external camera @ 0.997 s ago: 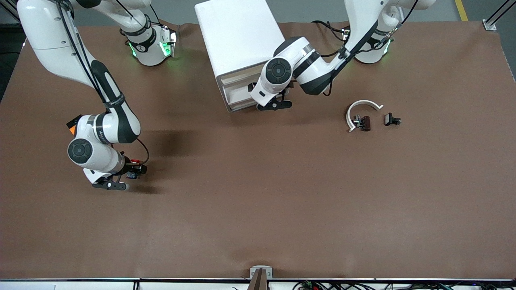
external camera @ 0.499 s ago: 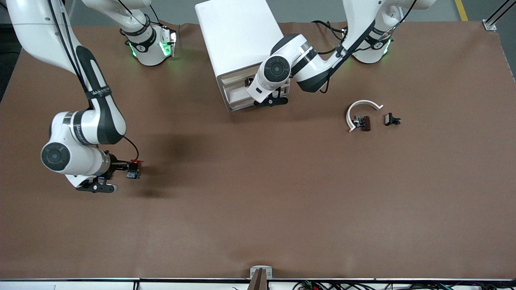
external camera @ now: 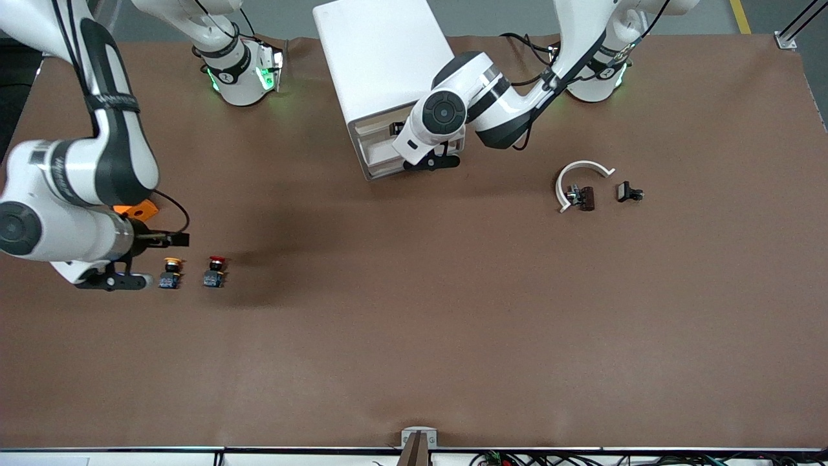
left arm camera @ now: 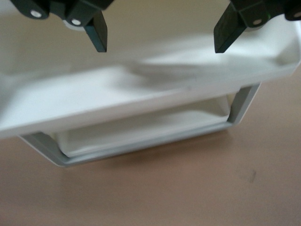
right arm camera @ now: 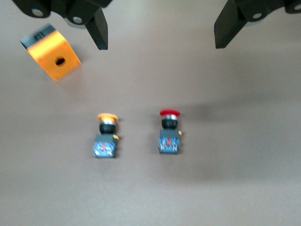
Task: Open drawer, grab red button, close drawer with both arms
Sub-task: 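Push the drawer shut with the left gripper while the right gripper withdraws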
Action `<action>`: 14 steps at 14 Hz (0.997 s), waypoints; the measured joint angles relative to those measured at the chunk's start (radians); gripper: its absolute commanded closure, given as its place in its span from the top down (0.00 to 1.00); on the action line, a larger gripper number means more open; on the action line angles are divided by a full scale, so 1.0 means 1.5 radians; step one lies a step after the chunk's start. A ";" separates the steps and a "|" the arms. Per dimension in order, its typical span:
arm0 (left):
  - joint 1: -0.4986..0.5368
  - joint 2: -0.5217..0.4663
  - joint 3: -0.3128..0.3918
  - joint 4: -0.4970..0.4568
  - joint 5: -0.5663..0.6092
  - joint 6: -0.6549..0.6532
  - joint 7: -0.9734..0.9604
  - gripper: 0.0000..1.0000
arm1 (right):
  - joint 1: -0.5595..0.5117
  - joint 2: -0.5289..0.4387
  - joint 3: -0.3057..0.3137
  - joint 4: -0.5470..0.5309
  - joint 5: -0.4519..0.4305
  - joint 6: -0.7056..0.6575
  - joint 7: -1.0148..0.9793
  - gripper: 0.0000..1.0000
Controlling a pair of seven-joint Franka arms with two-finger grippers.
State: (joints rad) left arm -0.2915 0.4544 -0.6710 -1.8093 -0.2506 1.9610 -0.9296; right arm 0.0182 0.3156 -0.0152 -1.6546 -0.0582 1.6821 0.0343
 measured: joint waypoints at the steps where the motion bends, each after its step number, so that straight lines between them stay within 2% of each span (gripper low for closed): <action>1: 0.006 0.000 0.000 0.019 -0.005 -0.019 0.000 1.00 | -0.001 -0.012 -0.001 0.027 0.000 -0.045 -0.006 1.00; 4: 0.021 0.002 0.000 0.040 -0.006 -0.033 0.002 1.00 | -0.004 -0.028 -0.004 0.108 0.000 -0.143 -0.018 1.00; 10: 0.024 0.068 0.010 0.041 0.028 0.032 0.003 1.00 | -0.022 -0.027 -0.004 0.162 0.000 -0.174 -0.030 1.00; 14: 0.025 0.078 0.022 0.044 0.033 0.061 0.003 1.00 | -0.023 -0.027 -0.004 0.184 0.001 -0.185 -0.030 1.00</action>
State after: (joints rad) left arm -0.2546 0.5715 -0.6385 -1.7439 -0.2016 2.0518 -0.9247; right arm -0.0163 0.2744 -0.0219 -1.3784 -0.0567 1.4049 -0.0103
